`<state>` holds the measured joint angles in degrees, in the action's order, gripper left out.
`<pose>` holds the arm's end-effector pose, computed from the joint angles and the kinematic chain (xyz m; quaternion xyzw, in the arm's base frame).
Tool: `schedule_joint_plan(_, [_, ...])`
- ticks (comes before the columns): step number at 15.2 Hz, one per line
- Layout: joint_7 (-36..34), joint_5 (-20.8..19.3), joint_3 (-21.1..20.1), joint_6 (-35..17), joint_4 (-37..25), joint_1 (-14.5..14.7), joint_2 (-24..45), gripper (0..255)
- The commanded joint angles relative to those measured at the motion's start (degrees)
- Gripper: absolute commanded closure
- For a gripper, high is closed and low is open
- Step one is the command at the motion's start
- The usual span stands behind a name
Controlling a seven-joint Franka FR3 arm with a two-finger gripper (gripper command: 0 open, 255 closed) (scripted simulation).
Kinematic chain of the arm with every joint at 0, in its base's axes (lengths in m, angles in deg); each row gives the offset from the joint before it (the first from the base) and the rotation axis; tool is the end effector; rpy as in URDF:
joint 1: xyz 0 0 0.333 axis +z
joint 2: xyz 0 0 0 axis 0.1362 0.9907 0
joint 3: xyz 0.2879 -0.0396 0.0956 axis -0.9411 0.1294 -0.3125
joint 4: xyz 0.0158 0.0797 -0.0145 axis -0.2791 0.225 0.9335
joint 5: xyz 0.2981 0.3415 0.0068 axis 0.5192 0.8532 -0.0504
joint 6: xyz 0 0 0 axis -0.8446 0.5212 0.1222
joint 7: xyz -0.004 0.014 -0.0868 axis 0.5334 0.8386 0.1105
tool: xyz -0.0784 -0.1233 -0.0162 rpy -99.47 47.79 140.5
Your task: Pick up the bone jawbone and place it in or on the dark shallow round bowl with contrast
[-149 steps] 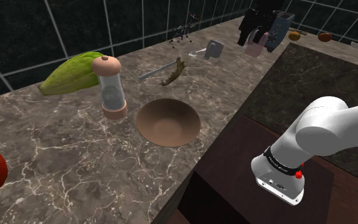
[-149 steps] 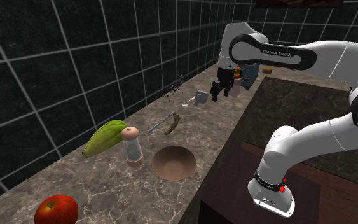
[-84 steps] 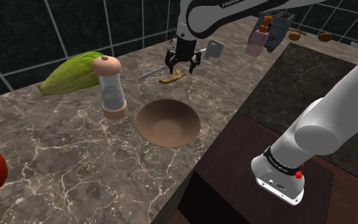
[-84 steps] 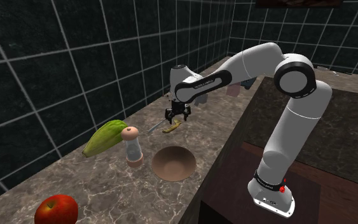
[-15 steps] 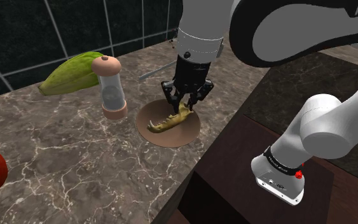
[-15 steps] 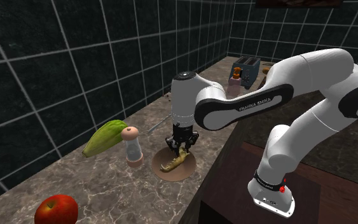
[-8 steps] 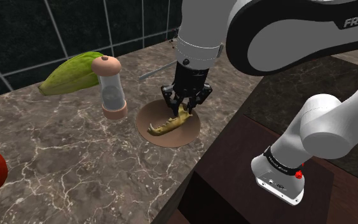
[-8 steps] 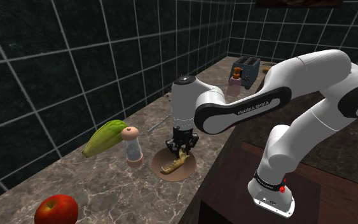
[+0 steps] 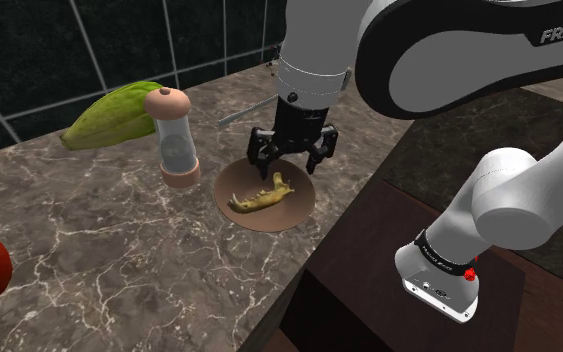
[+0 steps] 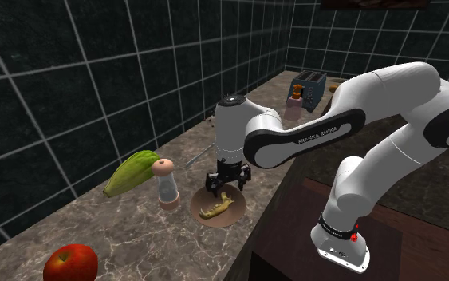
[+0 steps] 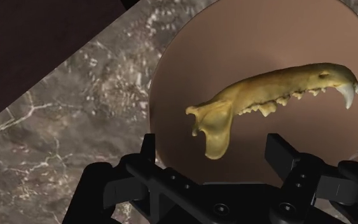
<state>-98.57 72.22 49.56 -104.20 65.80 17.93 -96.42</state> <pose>0.3739 0.3285 0.4009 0.9654 -0.2595 0.0240 0.0078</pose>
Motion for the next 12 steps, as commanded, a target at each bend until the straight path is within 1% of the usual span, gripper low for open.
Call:
schedule_joint_plan(1, [0.1,0.0,0.4,2.0,-1.5,0.0,-0.5,0])
schedule_joint_plan(4, [0.1,-0.3,1.2,7.5,-6.2,-0.1,-1.4,0])
schedule_joint_plan(12, [0.1,-0.3,1.2,7.5,-6.2,-0.1,-1.4,0])
